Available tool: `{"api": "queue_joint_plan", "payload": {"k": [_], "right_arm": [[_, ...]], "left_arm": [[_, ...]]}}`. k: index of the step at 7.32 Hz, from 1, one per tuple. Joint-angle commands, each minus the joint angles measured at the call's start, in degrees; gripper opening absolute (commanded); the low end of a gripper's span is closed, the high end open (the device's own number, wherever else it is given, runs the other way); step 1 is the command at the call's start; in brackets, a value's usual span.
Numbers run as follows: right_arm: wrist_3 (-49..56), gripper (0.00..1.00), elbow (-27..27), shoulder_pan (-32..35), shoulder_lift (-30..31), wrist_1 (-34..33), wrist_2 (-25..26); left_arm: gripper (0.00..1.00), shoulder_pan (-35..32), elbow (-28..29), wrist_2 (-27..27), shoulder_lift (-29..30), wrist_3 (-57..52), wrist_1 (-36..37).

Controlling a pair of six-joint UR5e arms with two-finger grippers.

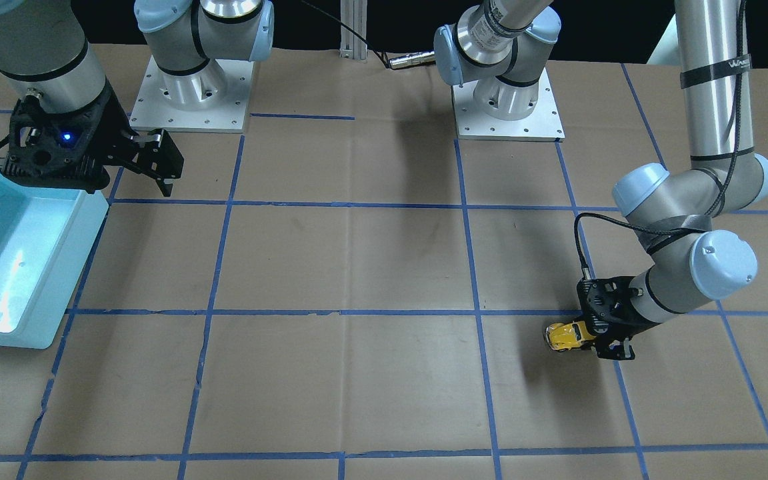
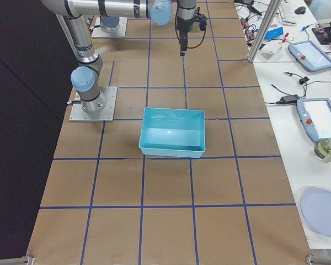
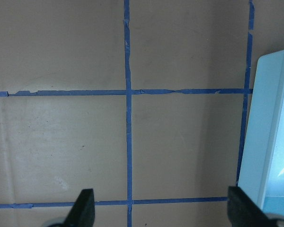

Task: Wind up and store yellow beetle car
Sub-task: 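Keep dragging the car backward along the table with the left gripper, then open the left gripper to release the car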

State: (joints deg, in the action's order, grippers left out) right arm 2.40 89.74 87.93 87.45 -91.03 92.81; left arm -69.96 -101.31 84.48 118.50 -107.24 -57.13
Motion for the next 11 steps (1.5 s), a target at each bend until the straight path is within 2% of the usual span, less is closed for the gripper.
{"api": "queue_joint_plan", "payload": {"k": [1,11], "right_arm": [[-0.12,1.00,0.00,-0.04,0.00,-0.02,-0.09],[-0.21,1.00,-0.09,0.05,0.00,-0.02,-0.09]], "left_arm": [[1.00,0.00,0.14,-0.72,-0.46,0.80,-1.14],[1.00,-0.09,0.06,0.16,-2.30,0.90,-0.88]]}}
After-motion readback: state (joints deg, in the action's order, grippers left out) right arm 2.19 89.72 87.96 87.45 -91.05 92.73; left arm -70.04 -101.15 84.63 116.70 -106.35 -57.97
